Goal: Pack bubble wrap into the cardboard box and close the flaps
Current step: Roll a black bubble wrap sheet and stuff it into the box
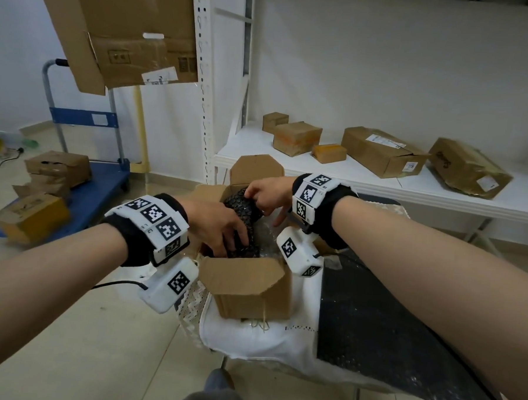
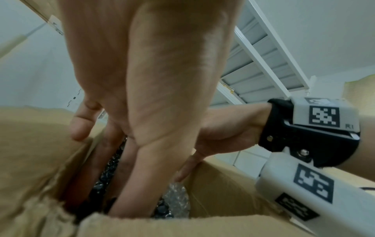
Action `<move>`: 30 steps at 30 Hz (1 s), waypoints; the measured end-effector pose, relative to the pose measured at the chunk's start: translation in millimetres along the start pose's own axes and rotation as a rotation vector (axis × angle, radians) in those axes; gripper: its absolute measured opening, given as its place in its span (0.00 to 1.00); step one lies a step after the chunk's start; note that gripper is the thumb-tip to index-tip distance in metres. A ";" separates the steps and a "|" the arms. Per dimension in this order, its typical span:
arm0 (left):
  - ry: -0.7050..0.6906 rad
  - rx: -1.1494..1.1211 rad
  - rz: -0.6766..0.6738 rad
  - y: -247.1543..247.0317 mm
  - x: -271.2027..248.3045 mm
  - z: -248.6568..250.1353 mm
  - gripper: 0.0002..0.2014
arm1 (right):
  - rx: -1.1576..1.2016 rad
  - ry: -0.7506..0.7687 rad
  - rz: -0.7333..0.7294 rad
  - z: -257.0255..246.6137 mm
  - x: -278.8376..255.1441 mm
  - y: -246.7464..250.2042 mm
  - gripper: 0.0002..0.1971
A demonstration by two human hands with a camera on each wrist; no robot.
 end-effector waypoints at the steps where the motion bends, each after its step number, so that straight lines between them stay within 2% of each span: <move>1: -0.003 0.007 -0.016 -0.9 -0.9 -0.2 0.28 | -0.072 0.015 -0.017 -3.2 0.9 -1.0 0.26; 6: -0.013 0.171 -0.100 -8.3 0.5 5.6 0.27 | -0.526 0.031 -0.102 0.0 16.4 -14.3 0.28; 9: -0.002 0.262 -0.142 -13.8 6.2 15.8 0.25 | -0.426 -0.018 -0.190 21.7 27.8 -24.4 0.28; 11: 0.047 0.281 -0.172 -14.6 9.4 18.6 0.24 | -0.326 -0.039 -0.178 31.1 28.9 -25.4 0.28; 14: 0.143 0.149 -0.220 -3.7 10.2 16.6 0.22 | -0.169 -0.064 -0.215 36.0 28.0 -27.6 0.25; 16: 0.139 0.092 -0.130 15.1 15.4 17.2 0.20 | -0.175 -0.060 -0.238 35.8 24.9 -30.6 0.28; 18: 0.079 0.177 0.044 37.4 22.4 25.7 0.19 | -0.261 -0.041 -0.214 38.5 23.0 -28.9 0.34; 20: 0.083 0.290 0.174 46.2 28.8 33.0 0.26 | -0.285 -0.052 -0.225 43.7 20.7 -28.3 0.37; 23: 0.135 0.514 0.196 37.9 39.3 41.2 0.46 | -0.223 -0.050 -0.317 48.1 24.5 -31.8 0.29; 25: 0.151 0.636 0.203 31.2 47.1 44.9 0.54 | -0.253 -0.045 -0.333 47.2 24.8 -34.9 0.26; 27: 0.191 0.713 0.165 28.3 50.3 44.1 0.56 | -0.317 -0.031 -0.290 45.8 27.1 -35.4 0.23; 30: 0.229 0.807 0.112 22.4 50.1 44.9 0.54 | -0.384 -0.026 -0.237 43.8 28.5 -35.3 0.16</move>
Point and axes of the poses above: each hand's wrist, its own x-axis towards the middle knuckle, its own y-axis out of the back of the hand, z = x × y, the point moved 6 cm from there along x, towards the middle knuckle, and after that the axes turned 1 degree about -y, right-handed, at the moved point
